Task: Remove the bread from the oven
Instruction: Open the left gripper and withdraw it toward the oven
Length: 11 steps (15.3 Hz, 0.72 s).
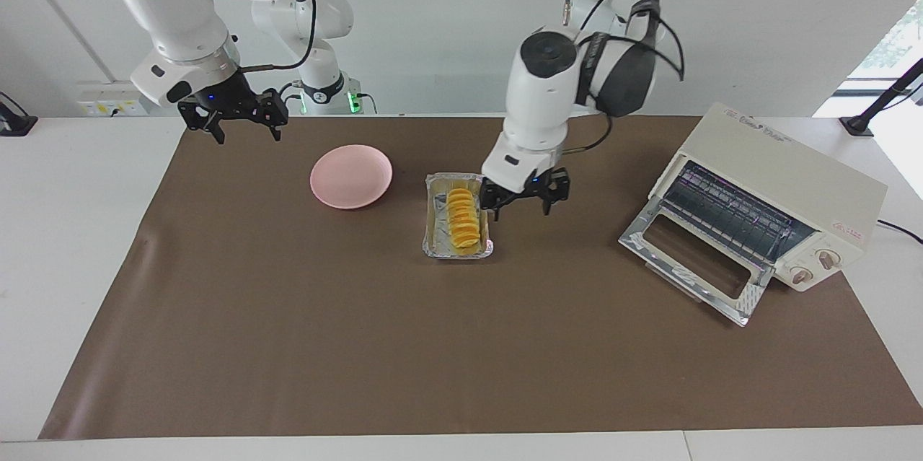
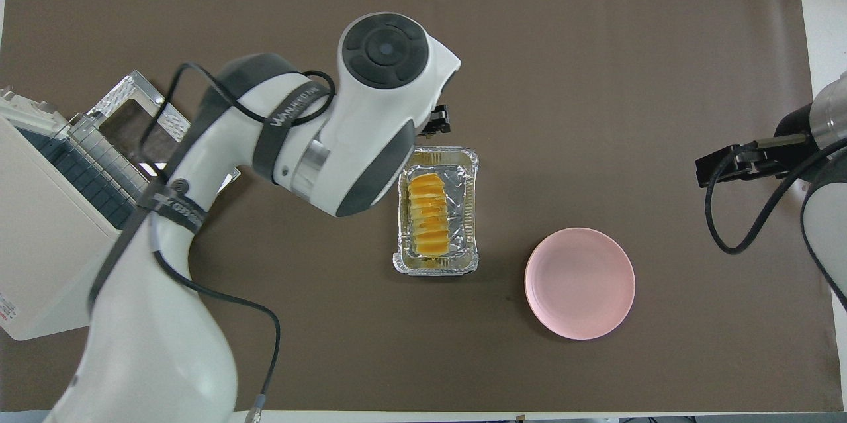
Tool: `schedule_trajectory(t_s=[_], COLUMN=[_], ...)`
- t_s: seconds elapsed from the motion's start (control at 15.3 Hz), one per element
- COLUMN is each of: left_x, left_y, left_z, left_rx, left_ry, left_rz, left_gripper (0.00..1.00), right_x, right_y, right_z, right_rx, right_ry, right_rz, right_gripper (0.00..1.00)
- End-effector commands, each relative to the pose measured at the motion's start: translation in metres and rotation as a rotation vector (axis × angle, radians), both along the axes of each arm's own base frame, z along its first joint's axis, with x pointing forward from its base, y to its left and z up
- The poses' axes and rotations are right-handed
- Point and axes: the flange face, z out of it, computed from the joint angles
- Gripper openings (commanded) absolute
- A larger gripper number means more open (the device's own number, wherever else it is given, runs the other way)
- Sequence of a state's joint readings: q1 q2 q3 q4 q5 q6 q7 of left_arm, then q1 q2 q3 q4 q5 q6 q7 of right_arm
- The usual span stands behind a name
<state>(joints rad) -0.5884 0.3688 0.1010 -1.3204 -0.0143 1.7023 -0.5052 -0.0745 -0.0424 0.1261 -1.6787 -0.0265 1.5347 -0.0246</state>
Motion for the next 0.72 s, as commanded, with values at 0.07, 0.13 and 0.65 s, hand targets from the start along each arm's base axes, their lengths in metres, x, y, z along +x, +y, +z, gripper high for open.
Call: schedule_trajectory(t_s=[0.07,0.13,0.65], left_x=[0.01,0.012,-0.017], left_y=[0.105,0.135,0.271], left_z=[0.034,0.047,0.086], left_rx=[-0.016,-0.019,-0.031], left_ry=[0.044,0.043,0.107], left_rz=[-0.078,-0.087,-0.158], left_gripper=[1.0,1.0,1.0], right_x=[-0.006,-0.007,-0.006], right_y=[-0.004,-0.004,0.09], right_z=[0.0,0.0,-0.01], right_rx=[-0.014,-0.014,0.052], right_ry=[-0.004,0.002,-0.073], right_rz=[0.024,0.026,0.039], right_gripper=[1.0,1.0,1.0])
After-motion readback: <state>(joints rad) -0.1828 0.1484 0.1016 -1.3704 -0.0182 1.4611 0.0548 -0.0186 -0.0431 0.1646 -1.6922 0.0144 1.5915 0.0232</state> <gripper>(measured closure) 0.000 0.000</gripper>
